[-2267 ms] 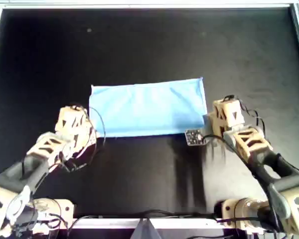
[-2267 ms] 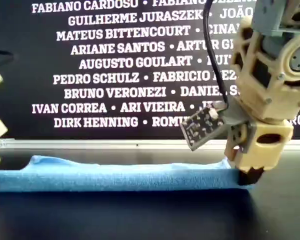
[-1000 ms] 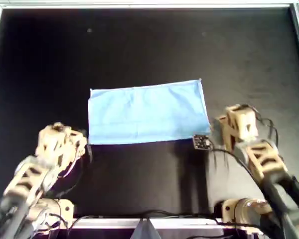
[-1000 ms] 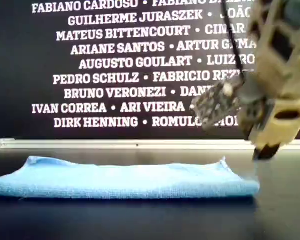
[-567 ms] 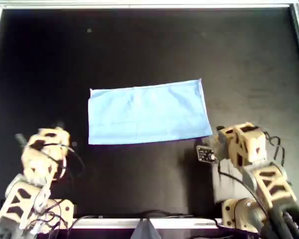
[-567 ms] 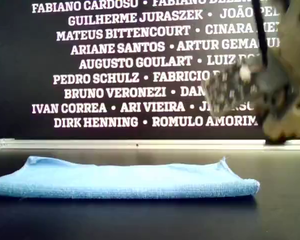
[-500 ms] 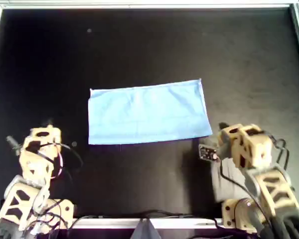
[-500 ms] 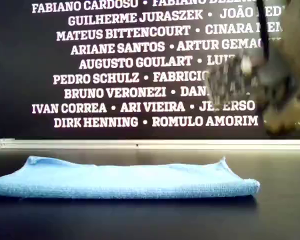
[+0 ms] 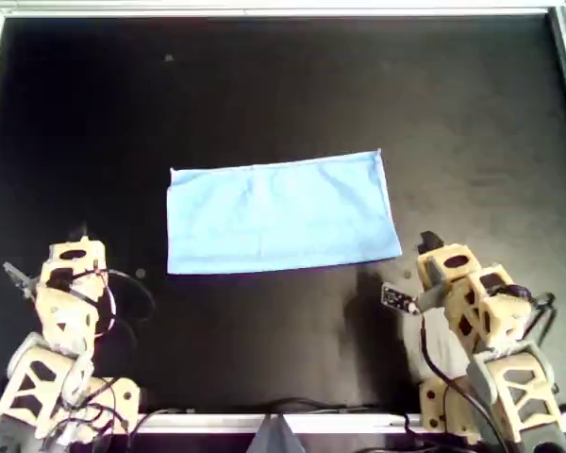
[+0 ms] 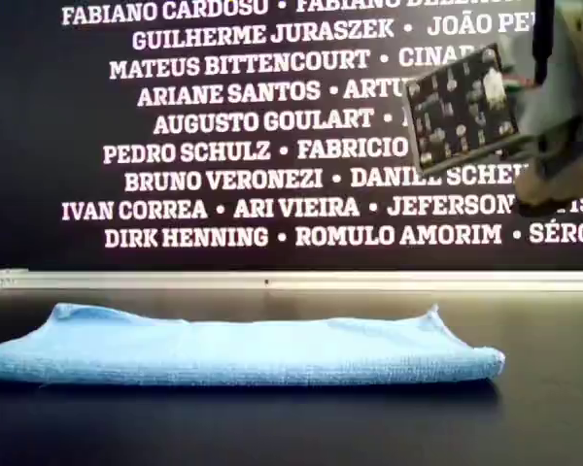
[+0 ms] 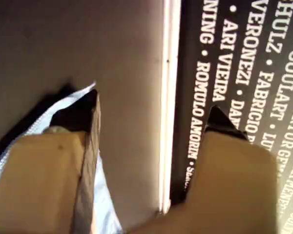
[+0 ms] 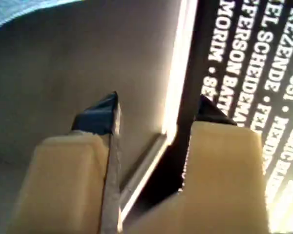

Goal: Fold a cloth

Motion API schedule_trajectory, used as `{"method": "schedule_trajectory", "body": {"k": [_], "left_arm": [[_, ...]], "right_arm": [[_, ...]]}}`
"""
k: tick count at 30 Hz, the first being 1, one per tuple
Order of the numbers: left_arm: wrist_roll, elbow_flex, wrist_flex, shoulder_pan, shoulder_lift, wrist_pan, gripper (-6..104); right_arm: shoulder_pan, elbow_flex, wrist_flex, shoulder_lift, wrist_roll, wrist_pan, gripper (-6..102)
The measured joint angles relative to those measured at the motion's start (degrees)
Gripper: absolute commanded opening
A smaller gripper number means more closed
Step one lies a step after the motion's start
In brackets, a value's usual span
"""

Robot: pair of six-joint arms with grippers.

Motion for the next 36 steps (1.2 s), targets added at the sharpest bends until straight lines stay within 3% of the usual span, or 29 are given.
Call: {"method": "schedule_trajectory", "body": {"k": [25,31,36], "left_arm": [[0.0,0.0,0.0,0.0,0.0,-0.2,78],[0.0,0.0,0.0,0.0,0.0,-0.4,78],[0.0,0.0,0.0,0.0,0.0,-0.4,78]], "right_arm": [[0.7,2.5,-0.1,-1.5,-0.09,-0.7,62],[0.7,1.8,-3.8,-12.4,-0.09,-3.4,62],[0.7,-1.6,-7.4,-28.7,-0.18,-3.8,62]]}}
